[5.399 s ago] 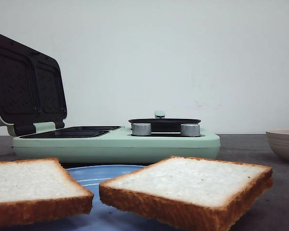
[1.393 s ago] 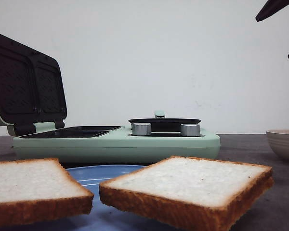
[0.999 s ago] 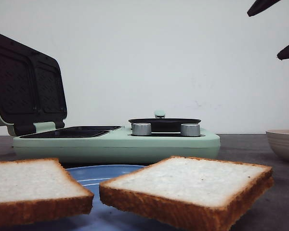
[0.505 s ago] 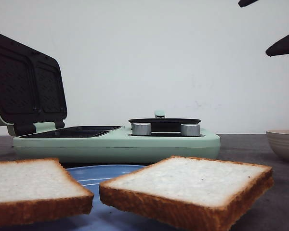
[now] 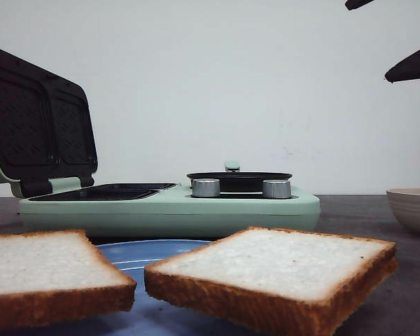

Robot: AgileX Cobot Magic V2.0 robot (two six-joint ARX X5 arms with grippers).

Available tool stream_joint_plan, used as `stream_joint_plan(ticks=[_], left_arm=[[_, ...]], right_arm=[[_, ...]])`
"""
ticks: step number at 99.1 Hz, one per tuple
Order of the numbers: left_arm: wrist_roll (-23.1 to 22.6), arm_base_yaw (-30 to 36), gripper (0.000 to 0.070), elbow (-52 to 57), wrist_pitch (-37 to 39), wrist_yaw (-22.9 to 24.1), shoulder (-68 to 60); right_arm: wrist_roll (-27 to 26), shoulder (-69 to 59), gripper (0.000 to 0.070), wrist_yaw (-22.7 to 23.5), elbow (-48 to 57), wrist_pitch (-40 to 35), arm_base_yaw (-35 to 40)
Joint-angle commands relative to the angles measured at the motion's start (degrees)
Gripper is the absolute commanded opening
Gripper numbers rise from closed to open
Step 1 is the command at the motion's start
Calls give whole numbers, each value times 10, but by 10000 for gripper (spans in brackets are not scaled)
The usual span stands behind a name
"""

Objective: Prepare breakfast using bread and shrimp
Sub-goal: 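Lower the left gripper and grasp the bread slice nearest it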

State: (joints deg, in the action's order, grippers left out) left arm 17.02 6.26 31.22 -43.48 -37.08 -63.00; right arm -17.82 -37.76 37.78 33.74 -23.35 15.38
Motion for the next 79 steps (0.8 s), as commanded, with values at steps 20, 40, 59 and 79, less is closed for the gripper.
stream_joint_plan(ticks=[20,40,59,79], left_arm=[[-14,6,284,9,12,-2,-21],[-14,6,96,9,30,-2,-21],[-17,6,0,9,36,-3,-21],[-30,6,0,9,37,-6,-21]], right_arm=[[7,-3,551,-3,9,5,3],[7,-3,551,-3,9,5,3],[9,-3,551,-3,9,5,3],[9,-3,551,-4,9,5,3]])
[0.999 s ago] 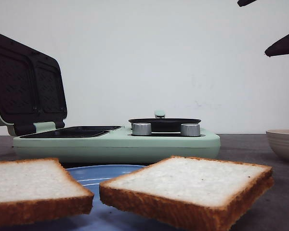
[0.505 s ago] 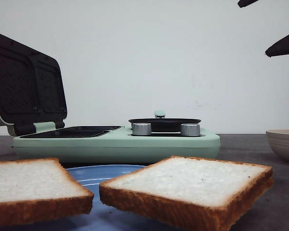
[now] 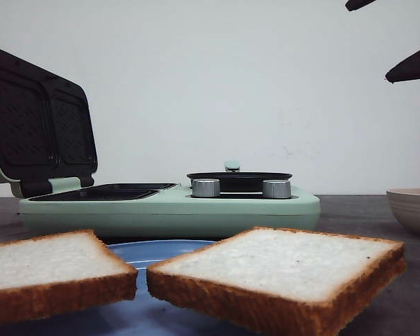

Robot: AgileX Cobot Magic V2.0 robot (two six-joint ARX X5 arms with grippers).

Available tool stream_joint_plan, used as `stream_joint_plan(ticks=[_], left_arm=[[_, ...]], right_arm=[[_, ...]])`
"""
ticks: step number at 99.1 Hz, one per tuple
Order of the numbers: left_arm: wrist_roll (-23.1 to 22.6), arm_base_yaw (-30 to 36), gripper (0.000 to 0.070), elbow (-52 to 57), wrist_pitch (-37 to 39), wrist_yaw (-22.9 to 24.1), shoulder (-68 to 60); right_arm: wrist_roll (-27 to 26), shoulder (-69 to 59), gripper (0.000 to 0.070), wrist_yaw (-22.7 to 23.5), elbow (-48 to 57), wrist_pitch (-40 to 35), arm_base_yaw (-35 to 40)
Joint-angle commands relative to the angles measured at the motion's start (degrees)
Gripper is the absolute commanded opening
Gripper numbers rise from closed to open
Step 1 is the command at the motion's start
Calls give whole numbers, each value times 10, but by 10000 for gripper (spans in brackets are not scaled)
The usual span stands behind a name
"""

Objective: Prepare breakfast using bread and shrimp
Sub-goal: 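Lower the left gripper and grasp the bread slice nearest it, then lift the bread slice with the left gripper over the sandwich plate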

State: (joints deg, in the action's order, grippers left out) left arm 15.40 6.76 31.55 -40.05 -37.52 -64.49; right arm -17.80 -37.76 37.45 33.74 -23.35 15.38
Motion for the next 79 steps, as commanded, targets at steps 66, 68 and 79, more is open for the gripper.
stream_joint_plan(ticks=[66,68,79], left_arm=[[7,2,0,138,11,-97,61],[7,2,0,147,13,-96,62],[12,9,1,196,28,-87,62]], right_arm=[[13,-3,551,-4,9,5,3],[13,-3,551,-4,9,5,3],[14,-3,551,-4,9,6,3]])
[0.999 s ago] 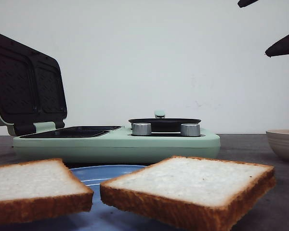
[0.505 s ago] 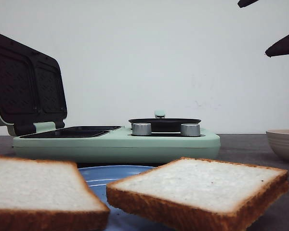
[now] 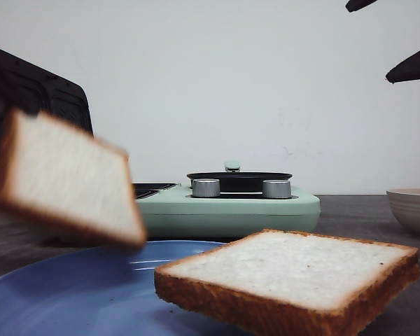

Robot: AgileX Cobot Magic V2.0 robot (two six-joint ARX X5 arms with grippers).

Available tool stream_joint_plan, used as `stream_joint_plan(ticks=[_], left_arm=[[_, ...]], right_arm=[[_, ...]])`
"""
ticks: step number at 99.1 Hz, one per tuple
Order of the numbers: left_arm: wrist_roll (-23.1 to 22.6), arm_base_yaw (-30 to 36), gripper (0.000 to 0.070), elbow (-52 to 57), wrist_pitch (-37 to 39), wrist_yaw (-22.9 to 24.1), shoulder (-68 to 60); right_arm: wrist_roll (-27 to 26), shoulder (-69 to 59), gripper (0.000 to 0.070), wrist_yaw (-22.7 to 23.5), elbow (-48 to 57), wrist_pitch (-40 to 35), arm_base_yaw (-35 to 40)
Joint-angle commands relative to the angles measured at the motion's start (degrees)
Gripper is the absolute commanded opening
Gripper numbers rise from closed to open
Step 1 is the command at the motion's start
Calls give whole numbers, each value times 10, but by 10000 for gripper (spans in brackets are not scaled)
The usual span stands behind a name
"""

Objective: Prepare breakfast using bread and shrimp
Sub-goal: 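Lift the bread slice with the left gripper over the sandwich plate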

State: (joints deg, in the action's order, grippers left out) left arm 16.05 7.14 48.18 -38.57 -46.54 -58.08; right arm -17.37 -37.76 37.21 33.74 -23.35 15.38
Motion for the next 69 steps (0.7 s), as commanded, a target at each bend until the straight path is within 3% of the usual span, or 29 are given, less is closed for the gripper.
stream_joint_plan(ticks=[1,21,42,69], left_arm=[[6,6,1,33,15,7,-2],[16,35,1,102,110,69,-7],[5,64,1,149,192,188,-48],[-94,113,3,238,188,318,-154]], right_arm=[[9,-3,551,-2,9,6,3],[9,-3,550,-2,9,6,3],[9,-3,550,-2,9,6,3],[10,-3,550,-2,9,6,3]])
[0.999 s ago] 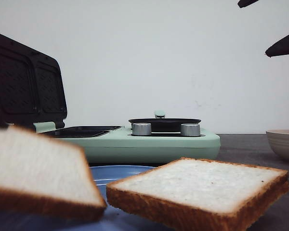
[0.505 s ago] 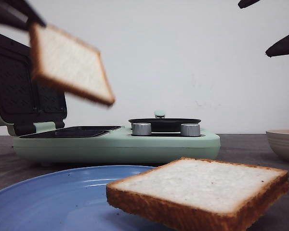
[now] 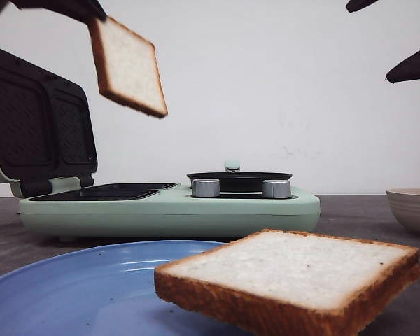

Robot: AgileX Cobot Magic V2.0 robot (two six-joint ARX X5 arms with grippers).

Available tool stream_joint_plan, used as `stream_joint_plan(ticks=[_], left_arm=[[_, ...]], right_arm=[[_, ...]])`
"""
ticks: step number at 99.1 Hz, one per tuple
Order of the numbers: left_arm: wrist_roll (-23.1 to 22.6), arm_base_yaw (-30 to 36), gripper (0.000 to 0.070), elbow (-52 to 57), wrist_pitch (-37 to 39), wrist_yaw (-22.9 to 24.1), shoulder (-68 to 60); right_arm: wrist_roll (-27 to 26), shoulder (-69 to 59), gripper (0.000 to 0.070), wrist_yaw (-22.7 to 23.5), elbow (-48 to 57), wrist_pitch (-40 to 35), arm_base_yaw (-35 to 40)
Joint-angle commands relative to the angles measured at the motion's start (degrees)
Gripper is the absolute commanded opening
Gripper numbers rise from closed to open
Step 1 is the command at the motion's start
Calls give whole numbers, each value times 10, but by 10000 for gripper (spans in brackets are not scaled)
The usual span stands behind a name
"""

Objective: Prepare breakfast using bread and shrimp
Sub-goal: 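Lift the bread slice with the left gripper over the sandwich plate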

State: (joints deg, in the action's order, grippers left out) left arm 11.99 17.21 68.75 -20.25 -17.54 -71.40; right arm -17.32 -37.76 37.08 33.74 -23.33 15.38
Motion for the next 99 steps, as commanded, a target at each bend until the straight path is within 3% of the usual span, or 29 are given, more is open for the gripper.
stream_joint_plan(ticks=[1,22,41,47,69,99], left_arm=[[-59,15,3,36,4,33,-25],[-179,64,3,111,-2,155,-111],[-317,105,2,144,-5,313,-170],[-343,111,2,148,-5,341,-184],[-389,118,3,149,7,396,-233],[-420,124,2,149,44,400,-278]], right_arm=[[10,-3,550,-1,9,6,3],[13,-3,550,-1,9,6,3],[15,-3,551,-9,9,5,3],[15,-3,551,-11,9,5,3],[17,-3,550,-12,9,5,3],[19,-3,550,-16,9,5,3]])
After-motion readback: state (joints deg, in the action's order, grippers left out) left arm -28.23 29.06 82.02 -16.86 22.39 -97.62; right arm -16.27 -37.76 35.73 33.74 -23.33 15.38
